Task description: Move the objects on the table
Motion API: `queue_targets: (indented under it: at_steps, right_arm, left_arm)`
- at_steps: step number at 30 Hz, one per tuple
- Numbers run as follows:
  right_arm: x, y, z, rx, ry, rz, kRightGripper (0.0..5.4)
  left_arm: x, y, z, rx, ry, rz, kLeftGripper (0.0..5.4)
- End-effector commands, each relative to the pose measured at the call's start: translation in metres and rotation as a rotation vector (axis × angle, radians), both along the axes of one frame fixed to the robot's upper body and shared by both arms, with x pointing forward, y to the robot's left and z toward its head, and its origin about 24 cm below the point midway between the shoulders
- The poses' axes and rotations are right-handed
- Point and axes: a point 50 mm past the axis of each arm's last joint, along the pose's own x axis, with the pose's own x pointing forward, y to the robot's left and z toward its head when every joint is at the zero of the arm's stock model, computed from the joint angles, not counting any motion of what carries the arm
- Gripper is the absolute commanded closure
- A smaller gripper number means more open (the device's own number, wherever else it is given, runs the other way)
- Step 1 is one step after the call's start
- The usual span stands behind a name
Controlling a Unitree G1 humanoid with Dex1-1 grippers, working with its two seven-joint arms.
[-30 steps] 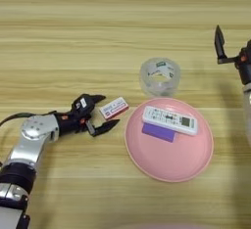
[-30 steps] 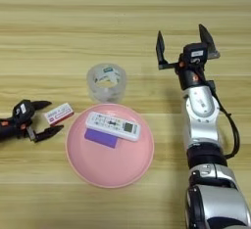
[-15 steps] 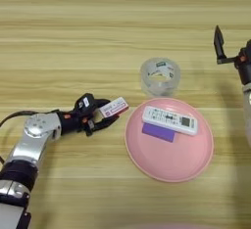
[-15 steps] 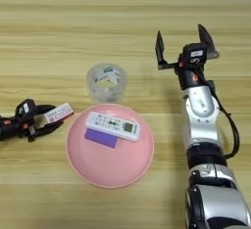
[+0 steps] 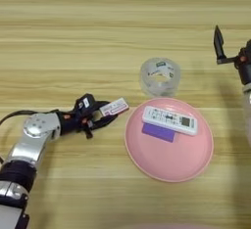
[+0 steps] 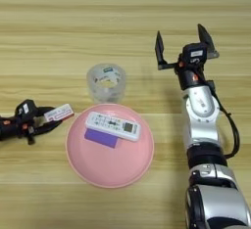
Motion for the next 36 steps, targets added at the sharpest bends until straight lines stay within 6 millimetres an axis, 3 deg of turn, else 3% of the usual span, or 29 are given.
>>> queue_targets:
  at_steps: [1,12,24,36]
  right_arm:
    - [-0.001,0.003,0.012,-0.025,-0.051,0.048,0.00]
    - [-0.018,0.027,0.029,-0.114,-0.101,0.378,0.00]
    - [-0.061,0.049,0.029,-0.278,0.060,1.064,0.00]
    - [-0.068,0.048,0.030,-0.480,0.206,1.266,0.00]
  left_arm:
    - [0.004,0.003,0.017,-0.012,-0.057,-0.017,3.36]
    - [0.001,-0.009,0.056,-0.092,-0.194,-0.117,3.36]
    - [-0.018,-0.033,0.068,-0.149,-0.225,-0.336,3.36]
    - [-0.026,-0.050,0.074,-0.125,-0.218,-0.472,3.36]
